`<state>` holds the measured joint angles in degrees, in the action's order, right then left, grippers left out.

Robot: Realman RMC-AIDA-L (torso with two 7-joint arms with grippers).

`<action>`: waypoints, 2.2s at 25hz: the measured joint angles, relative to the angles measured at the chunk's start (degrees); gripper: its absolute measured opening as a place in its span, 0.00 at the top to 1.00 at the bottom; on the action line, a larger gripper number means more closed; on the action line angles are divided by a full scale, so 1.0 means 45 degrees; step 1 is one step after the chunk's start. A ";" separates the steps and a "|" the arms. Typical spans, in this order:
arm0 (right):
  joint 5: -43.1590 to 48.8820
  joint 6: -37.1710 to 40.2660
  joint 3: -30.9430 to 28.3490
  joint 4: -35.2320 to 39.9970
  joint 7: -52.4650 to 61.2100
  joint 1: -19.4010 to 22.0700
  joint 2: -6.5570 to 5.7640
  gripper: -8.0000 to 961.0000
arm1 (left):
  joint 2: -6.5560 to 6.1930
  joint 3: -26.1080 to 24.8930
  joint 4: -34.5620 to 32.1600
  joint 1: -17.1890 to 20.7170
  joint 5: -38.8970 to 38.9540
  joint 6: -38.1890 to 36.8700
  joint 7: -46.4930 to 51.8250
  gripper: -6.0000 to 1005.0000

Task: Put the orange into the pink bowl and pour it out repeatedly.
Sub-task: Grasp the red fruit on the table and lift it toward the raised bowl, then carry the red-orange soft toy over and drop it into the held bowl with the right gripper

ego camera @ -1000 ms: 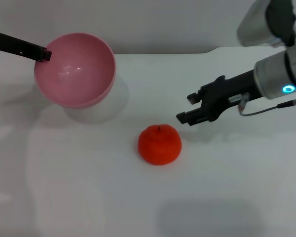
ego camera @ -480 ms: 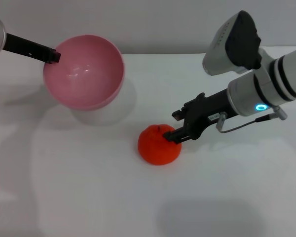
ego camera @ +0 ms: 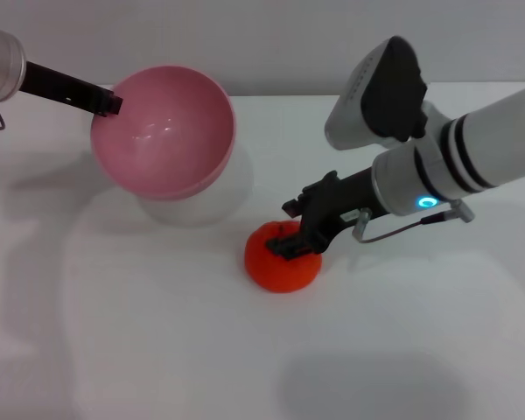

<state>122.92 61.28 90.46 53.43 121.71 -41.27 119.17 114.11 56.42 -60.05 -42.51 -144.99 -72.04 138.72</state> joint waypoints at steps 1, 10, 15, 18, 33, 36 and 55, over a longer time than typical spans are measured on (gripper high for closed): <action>-0.0139 -0.0198 0.0146 -0.0290 0.0003 -0.0073 0.0008 0.33 | 0.0023 -0.0001 -0.0014 -0.0008 -0.0004 -0.0014 -0.0008 0.95; -0.0497 -0.0772 0.0244 -0.1262 0.0126 -0.0364 0.0040 0.33 | 0.0051 0.0051 -0.0015 -0.0031 -0.0008 -0.0027 -0.0086 0.95; -0.0504 -0.1164 0.0267 -0.1512 0.0145 -0.0363 0.0041 0.38 | 0.0052 0.0175 -0.0015 -0.0045 -0.0007 -0.0027 -0.0097 0.95; -0.0504 -0.1178 0.0269 -0.1456 0.0114 -0.0288 0.0041 0.43 | 0.0052 0.0213 -0.0016 -0.0036 -0.0007 -0.0027 -0.0107 0.95; -0.0392 -0.1037 -0.0003 0.0499 0.0267 0.0654 -0.0087 0.79 | 0.0046 0.0214 -0.0014 0.0047 -0.0005 -0.0007 -0.0104 0.95; -0.0094 -0.0981 -0.0496 0.2039 0.0555 0.1448 -0.0138 0.82 | 0.0025 0.0213 -0.0014 0.0050 -0.0006 -0.0011 -0.0104 0.95; 0.1116 -0.1387 -0.3738 0.6976 0.0525 0.3141 0.0058 0.93 | 0.0667 0.1375 0.0000 -0.0002 -0.0008 -0.0532 -0.0178 0.95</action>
<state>127.94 55.04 73.64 84.82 124.07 -27.14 119.43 117.11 62.61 -60.05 -42.52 -145.02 -74.43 137.92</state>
